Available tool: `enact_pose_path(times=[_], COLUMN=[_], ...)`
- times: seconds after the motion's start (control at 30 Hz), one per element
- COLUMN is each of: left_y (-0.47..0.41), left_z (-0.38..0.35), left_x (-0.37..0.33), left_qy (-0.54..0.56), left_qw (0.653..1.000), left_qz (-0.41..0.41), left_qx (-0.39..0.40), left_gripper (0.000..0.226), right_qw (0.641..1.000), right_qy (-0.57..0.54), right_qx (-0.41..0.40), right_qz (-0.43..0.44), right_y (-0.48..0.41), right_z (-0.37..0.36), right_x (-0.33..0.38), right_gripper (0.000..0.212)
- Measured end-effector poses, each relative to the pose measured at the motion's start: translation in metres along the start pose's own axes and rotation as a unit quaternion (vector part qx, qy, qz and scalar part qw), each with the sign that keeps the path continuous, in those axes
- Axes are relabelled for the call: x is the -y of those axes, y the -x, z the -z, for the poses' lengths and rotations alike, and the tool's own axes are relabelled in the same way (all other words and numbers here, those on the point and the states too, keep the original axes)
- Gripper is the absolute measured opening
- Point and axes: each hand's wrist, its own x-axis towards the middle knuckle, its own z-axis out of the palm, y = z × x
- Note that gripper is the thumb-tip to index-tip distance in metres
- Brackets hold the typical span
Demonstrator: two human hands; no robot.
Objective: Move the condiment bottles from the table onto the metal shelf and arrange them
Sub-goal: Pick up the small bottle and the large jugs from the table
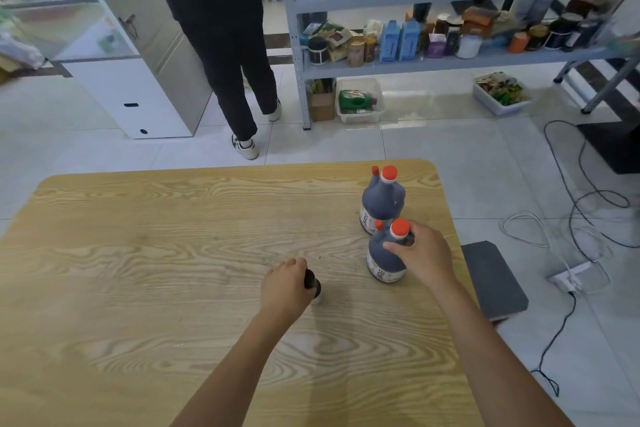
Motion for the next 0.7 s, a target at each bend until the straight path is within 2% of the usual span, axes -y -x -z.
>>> enact_pose_path(times=[0.1,0.3,0.47,0.7], left_y=[0.007,0.028,0.058,0.137], left_z=[0.006,0.024,0.044,0.08], left_x=[0.008,0.038,0.076,0.171], left_qy=[0.021,0.091,0.211,0.309], left_qw=[0.999,0.991,0.961,0.905], left_qz=[0.009,0.053,0.117,0.18], left_qx=[-0.023,-0.077,-0.136,-0.229], left_gripper=[0.023,0.021,0.023,0.026], right_qw=[1.0,0.997,0.993,0.964], right_qy=[0.001,0.022,-0.011,-0.044], right_qx=[-0.002,0.045,0.063,0.13], right_qz=[0.018,0.053,0.098,0.227], right_y=[0.009,0.025,0.045,0.097], right_z=[-0.009,-0.034,-0.062,-0.115], right_x=[0.014,0.049,0.091,0.196], right_gripper=[0.021,0.024,0.026,0.029])
